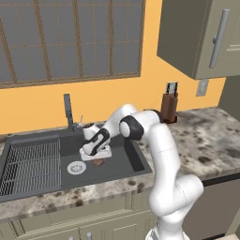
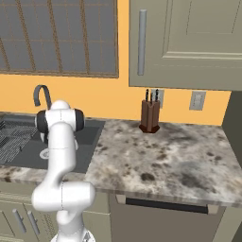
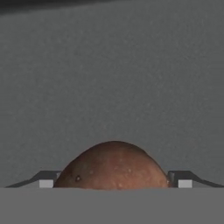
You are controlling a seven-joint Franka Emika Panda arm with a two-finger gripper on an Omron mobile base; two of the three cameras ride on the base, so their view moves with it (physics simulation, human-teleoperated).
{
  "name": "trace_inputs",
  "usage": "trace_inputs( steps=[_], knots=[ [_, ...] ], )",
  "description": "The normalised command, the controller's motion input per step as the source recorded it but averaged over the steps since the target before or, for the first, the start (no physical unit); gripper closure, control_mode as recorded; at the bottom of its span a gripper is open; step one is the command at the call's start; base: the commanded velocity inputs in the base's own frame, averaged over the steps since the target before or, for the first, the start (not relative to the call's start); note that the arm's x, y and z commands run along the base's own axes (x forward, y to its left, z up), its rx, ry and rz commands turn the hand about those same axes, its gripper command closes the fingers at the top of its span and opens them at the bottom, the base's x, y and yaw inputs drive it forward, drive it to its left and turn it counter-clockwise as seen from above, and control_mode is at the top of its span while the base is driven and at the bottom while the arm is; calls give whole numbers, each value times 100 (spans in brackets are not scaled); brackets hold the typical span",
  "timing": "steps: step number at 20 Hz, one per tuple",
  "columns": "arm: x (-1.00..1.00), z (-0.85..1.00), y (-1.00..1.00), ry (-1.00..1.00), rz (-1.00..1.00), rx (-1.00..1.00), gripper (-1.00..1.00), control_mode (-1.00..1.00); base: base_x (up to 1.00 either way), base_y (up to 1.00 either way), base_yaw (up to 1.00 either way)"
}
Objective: Turn on the sink faucet. Then move the potato from the counter to the sink. Turn off the sink. Move the vegetable from the sink to the pot next to the stove. Finally move the pot to the front left burner.
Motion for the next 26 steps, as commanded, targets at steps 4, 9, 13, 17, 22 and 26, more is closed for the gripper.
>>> trace_inputs(
  steps=[4, 9, 13, 17, 22, 26],
  knots=[
    [-31, 59, -35, -10, 3, 5, 100, -100, 0, 0, 0],
    [-32, 67, -27, -7, 2, 4, 100, -100, 0, 0, 0],
    [-39, 84, -22, -8, 1, 1, 100, -100, 0, 0, 0],
    [-37, 97, -12, -6, 2, 0, 100, -100, 0, 0, 0],
    [-37, 78, -8, -2, 3, 0, 100, -100, 0, 0, 0],
    [-29, 58, -4, 0, 3, 0, 100, -100, 0, 0, 0]
  ],
)
